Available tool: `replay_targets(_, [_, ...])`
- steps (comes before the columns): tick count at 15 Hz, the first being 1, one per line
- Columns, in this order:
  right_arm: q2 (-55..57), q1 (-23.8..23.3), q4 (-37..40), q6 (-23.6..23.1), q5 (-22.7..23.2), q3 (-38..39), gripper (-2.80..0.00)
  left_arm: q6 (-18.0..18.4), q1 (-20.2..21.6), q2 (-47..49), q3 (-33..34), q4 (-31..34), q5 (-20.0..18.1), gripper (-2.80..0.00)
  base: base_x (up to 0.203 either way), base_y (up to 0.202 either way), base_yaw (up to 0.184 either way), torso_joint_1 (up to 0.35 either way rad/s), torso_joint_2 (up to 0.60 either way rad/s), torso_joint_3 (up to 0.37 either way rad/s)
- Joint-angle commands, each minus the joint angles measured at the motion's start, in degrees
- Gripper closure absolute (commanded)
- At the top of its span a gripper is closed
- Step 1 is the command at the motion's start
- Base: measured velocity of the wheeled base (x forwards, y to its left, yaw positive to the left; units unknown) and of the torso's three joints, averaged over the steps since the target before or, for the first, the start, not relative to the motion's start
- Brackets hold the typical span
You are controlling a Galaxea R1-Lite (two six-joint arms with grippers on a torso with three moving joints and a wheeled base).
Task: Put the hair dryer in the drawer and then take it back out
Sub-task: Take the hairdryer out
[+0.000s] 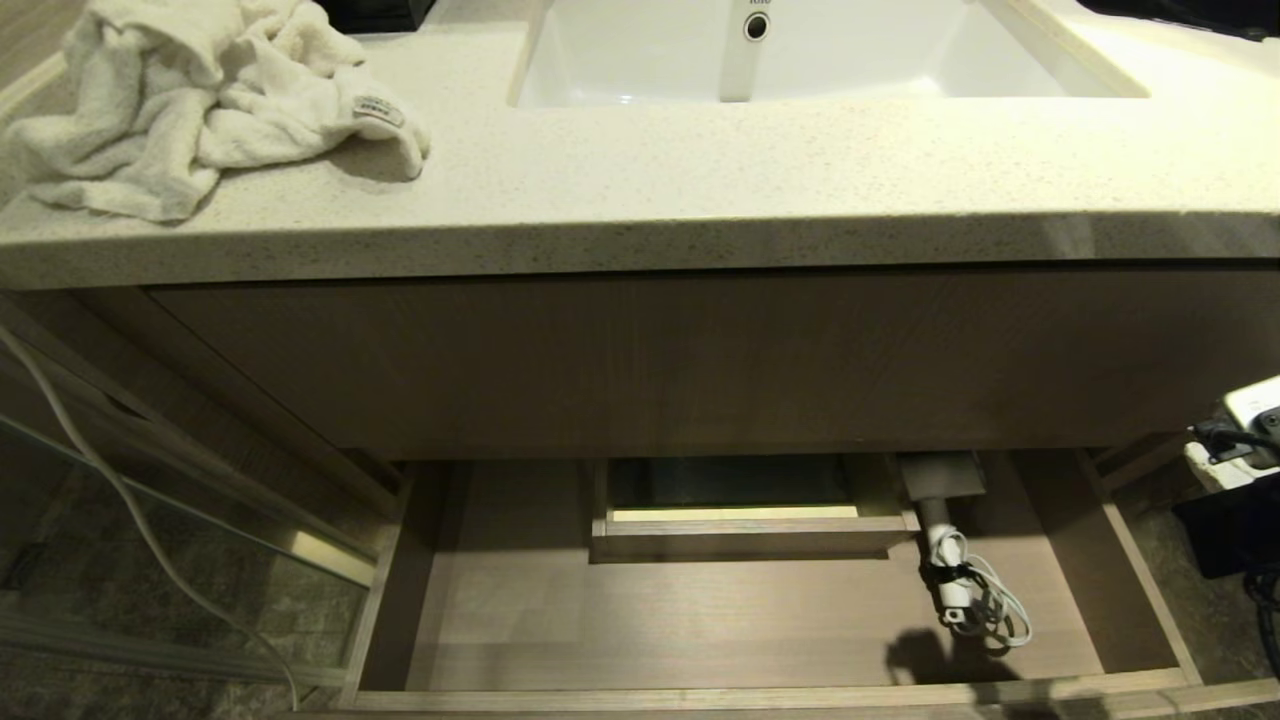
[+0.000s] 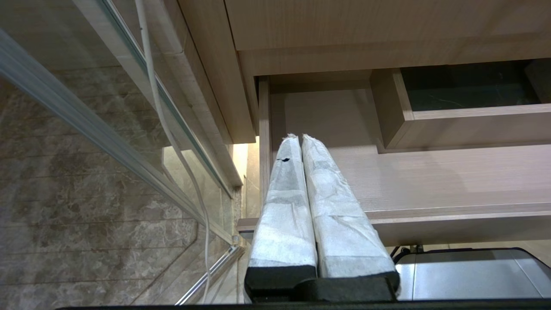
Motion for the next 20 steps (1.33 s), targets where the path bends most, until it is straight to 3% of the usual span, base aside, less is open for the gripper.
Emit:
replay_targets(1, [-11.5, 0.6, 18.9, 1.2, -0.7, -5.5, 0.0, 0.0, 0.0, 0.1, 0.1, 0.0, 0.0, 0.0, 0.0, 0.0, 0.0, 0.0, 0.0, 0.0])
replay_targets(4, [-13.7, 0.6, 27.9, 2.0, -1.7, -8.4, 0.0, 0.0, 0.0, 0.1, 0.1, 0.0, 0.0, 0.0, 0.0, 0.0, 0.0, 0.0, 0.0, 0.0])
replay_targets(8, [-10.4, 0.5, 35.3, 7.8, -1.8, -10.5, 0.0, 0.0, 0.0, 0.1, 0.1, 0.0, 0.0, 0.0, 0.0, 0.0, 0.0, 0.0, 0.0, 0.0])
replay_targets(16, [-15.8, 0.5, 49.6, 7.5, -2.9, -18.8, 0.0, 0.0, 0.0, 0.1, 0.1, 0.0, 0.0, 0.0, 0.0, 0.0, 0.0, 0.0, 0.0, 0.0])
replay_targets(20, [-21.6, 0.5, 54.6, 6.3, -3.6, -18.5, 0.0, 0.0, 0.0, 0.1, 0.1, 0.0, 0.0, 0.0, 0.0, 0.0, 0.0, 0.0, 0.0, 0.0])
